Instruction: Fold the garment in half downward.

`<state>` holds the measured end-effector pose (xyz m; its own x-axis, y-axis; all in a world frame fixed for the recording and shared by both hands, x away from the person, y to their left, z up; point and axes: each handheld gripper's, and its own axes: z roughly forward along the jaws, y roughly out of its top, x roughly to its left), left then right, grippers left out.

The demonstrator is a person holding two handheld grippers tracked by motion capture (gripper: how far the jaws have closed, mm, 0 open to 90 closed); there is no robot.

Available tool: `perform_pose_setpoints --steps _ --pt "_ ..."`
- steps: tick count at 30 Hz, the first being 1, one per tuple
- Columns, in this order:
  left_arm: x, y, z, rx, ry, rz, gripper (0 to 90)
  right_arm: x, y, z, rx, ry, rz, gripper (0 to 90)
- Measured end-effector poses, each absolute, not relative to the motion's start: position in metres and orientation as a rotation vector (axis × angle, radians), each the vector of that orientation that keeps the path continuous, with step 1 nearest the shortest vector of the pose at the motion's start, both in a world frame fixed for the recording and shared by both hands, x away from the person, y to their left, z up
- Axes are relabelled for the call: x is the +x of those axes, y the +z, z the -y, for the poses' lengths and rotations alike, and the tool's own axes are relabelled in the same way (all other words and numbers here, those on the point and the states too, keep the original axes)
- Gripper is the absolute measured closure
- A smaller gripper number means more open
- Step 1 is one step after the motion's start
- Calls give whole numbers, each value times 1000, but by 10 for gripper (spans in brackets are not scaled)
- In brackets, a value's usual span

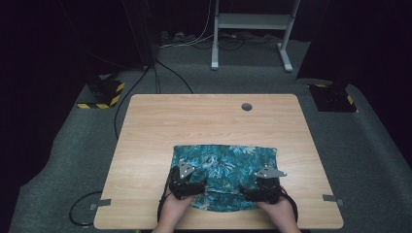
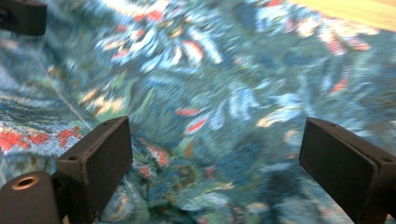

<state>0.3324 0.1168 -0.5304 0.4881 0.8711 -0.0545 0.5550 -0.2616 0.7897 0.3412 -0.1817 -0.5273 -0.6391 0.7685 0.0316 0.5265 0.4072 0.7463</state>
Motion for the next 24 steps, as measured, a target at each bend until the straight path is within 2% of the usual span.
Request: perform_pose_setpoints --steps 8,13,18,21,22,23,24 --pt "309 -542 -125 1983 517 -1176 152 319 -538 186 1051 999 -2402 84" --pt "311 -537 -135 1960 534 -1185 143 317 -540 194 1069 1037 -2411 81" --pt "334 -521 -155 1910 570 -1208 148 319 -535 198 1075 1084 -2382 81" --pt "349 -516 -164 1897 562 -1212 205 323 -535 200 1079 1090 -2374 81" --pt "367 -512 -172 1884 547 -1215 220 325 -536 201 1090 1094 -2375 81" --pt "367 -512 -172 1884 547 -1215 273 325 -536 201 1090 1094 -2375 81" --pt "375 -512 -175 1879 543 -1217 273 325 -538 201 1093 1099 -2376 82"
